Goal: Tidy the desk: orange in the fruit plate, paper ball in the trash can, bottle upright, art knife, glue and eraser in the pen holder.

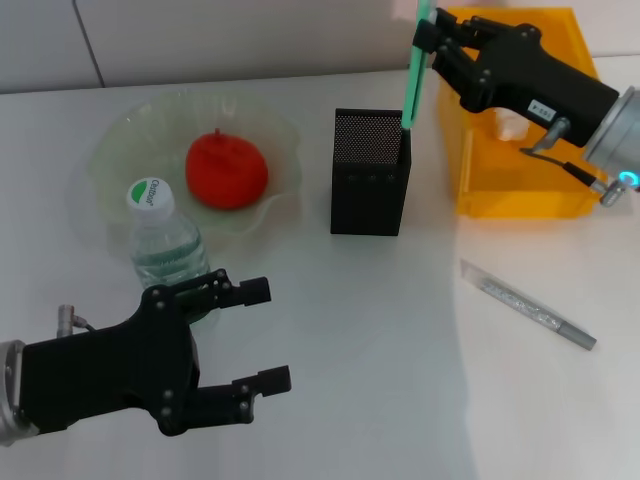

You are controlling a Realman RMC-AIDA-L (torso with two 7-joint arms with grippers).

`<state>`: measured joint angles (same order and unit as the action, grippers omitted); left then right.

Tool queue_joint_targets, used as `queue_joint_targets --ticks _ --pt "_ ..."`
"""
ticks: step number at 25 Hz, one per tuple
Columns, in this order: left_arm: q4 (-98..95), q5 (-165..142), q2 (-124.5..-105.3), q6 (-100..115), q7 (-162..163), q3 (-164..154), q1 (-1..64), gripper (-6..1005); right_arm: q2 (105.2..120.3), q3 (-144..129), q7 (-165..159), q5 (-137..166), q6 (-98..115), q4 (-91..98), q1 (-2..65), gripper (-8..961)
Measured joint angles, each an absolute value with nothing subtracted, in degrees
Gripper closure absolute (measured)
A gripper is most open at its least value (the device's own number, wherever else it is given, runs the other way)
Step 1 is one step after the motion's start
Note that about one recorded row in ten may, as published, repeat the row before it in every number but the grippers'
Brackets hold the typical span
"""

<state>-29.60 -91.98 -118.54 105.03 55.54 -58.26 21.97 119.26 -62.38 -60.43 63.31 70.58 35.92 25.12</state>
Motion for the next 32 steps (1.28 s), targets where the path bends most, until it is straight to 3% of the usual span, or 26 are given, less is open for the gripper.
queue_joint_targets --ticks 11,32 --pt "-28.32 -92.03 -118.56 105.81 54.04 -58.54 21.70 200 119.10 -61.85 -54.42 63.21 69.29 26.14 30.89 783" --pt "-28.30 -91.92 -118.56 105.81 53.52 -58.53 21.64 200 119.27 -63.19 -53.08 63.74 67.35 23.77 30.79 762"
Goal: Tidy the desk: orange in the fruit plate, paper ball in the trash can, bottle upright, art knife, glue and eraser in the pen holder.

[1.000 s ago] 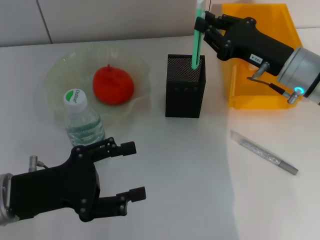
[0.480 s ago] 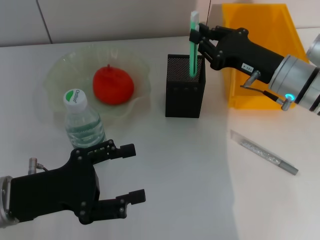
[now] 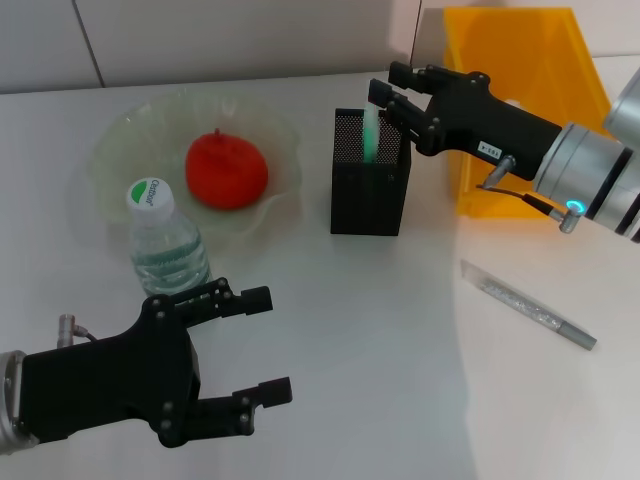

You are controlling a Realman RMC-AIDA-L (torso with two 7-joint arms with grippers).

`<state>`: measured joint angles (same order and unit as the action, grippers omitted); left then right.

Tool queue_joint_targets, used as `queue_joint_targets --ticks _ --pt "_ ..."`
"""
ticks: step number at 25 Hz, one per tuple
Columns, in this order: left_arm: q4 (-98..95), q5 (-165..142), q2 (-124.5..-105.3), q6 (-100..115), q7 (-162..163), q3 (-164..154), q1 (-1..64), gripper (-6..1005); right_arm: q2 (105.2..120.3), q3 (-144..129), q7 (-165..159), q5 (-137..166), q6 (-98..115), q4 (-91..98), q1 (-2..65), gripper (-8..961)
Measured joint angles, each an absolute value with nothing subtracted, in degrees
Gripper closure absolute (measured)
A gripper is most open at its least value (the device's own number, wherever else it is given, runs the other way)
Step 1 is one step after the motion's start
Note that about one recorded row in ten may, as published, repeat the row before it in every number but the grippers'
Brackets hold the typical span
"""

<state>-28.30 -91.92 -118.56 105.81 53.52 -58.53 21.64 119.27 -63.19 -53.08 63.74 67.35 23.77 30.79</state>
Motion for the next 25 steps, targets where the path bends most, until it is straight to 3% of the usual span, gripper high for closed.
queue_joint_targets --ticks 2,5,11,17,25 --pt "-28.30 -91.80 -118.57 105.81 53.52 -58.50 21.48 200 119.26 -63.21 -53.19 63.77 67.83 24.18 30.42 760" --pt "-28.30 -91.70 -118.56 105.79 53.31 -58.37 21.29 200 119.19 -63.23 -53.66 63.80 68.84 24.56 30.11 552" --pt "-28.32 -91.68 -118.34 106.17 53.49 -58.24 21.12 201 119.10 -63.17 -64.79 69.96 74.30 36.41 23.97 391" --pt "-29.85 -91.94 -118.15 107.71 56.39 -58.12 20.84 201 119.21 -60.35 -83.42 93.43 87.16 56.51 17.32 273" --pt "-42.12 -94.26 -118.33 106.15 65.12 -58.73 15.98 201 119.33 -55.13 -88.21 108.70 101.88 62.45 16.38 199"
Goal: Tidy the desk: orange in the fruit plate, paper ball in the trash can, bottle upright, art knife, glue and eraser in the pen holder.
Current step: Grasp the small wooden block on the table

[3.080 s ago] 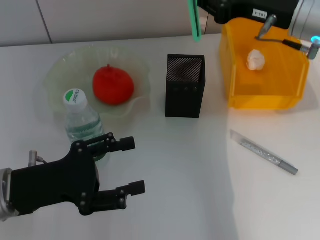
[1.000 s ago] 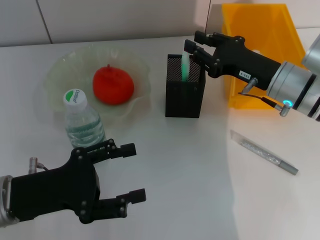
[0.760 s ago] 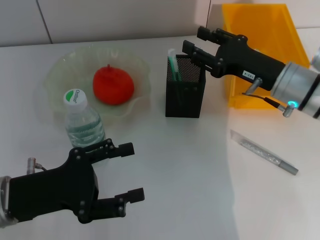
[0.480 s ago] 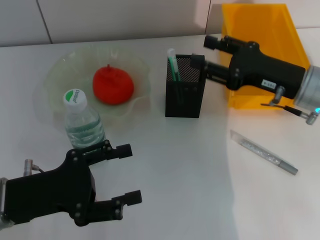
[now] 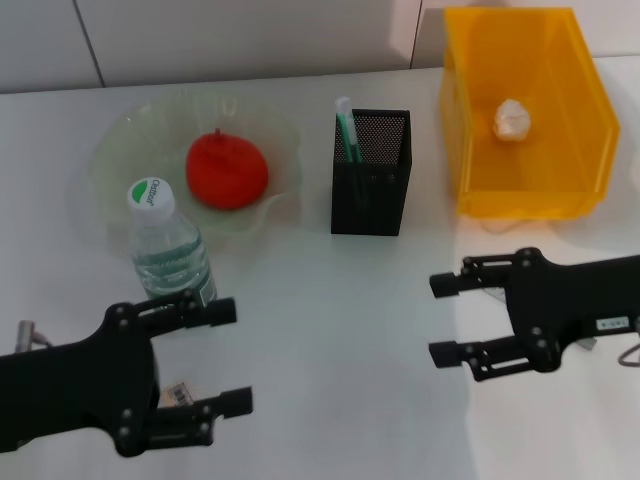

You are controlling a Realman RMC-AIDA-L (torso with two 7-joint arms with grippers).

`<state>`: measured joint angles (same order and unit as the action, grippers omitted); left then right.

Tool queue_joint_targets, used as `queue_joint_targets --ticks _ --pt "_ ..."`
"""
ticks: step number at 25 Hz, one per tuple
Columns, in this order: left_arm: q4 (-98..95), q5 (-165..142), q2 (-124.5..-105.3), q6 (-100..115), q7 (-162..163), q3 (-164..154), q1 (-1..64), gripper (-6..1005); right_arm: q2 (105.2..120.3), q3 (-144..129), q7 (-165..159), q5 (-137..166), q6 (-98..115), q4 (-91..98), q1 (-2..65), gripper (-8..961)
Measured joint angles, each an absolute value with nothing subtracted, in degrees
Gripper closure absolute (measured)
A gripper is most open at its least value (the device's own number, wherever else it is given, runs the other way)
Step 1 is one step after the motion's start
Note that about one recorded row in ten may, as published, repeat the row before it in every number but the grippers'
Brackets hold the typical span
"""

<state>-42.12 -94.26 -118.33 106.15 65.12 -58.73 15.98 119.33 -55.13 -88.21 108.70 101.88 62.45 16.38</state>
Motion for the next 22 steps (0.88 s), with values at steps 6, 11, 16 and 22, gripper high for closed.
queue_joint_targets --ticks 6,11,16,22 --pt "-61.40 -105.05 -118.60 101.54 80.06 -59.66 12.83 201 119.33 -50.17 -87.27 110.89 106.23 62.21 14.85 180" --pt "-74.06 -114.79 -118.69 95.99 94.63 -66.23 12.50 201 119.57 -48.60 -84.11 112.66 107.79 61.17 13.44 179" --pt "-82.55 -124.48 -118.70 92.92 107.49 -74.75 12.48 201 119.60 -48.54 -82.16 112.77 107.76 59.45 12.58 179" --pt "-86.59 -128.18 -118.66 91.26 118.10 -80.68 12.96 201 119.44 -48.50 -80.17 112.73 107.15 57.59 12.67 179"
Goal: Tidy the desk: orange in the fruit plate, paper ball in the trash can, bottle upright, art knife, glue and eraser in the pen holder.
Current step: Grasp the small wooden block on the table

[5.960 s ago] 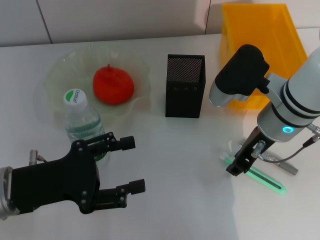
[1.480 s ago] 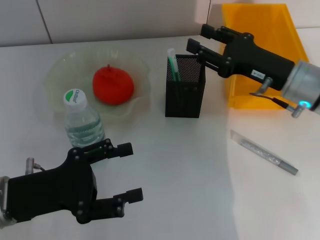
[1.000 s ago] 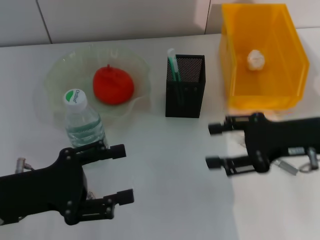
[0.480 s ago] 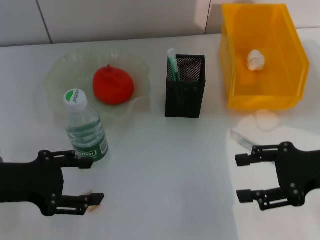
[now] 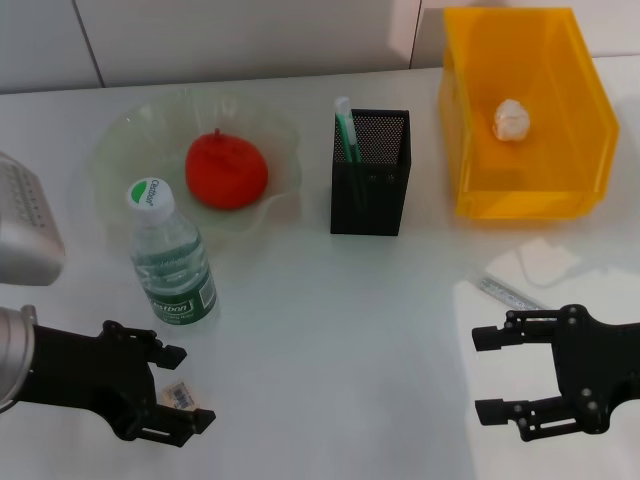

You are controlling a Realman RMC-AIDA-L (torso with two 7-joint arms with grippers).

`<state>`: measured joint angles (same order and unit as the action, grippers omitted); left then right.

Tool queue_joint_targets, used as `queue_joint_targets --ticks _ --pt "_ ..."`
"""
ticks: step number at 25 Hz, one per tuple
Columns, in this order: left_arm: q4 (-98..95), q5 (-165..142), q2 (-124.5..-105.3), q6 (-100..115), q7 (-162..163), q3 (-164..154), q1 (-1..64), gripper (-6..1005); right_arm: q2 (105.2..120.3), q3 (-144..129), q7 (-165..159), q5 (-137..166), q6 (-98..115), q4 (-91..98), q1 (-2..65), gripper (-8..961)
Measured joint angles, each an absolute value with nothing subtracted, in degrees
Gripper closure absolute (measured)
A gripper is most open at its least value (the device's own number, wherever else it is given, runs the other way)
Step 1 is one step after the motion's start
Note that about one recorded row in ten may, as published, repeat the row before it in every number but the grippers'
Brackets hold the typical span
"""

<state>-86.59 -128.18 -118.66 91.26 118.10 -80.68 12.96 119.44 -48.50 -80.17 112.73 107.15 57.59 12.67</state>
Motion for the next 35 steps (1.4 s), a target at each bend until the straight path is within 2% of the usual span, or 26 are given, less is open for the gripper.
queue_joint_targets --ticks 24,35 --pt "-87.46 -136.92 -118.73 81.76 121.85 -91.93 11.31 202 119.50 -48.51 -79.71 112.49 107.15 56.57 12.83 179" --pt "-88.23 -139.08 -118.74 79.97 122.85 -92.58 10.77 295 119.44 -48.42 -79.71 112.49 107.03 56.49 12.83 179"
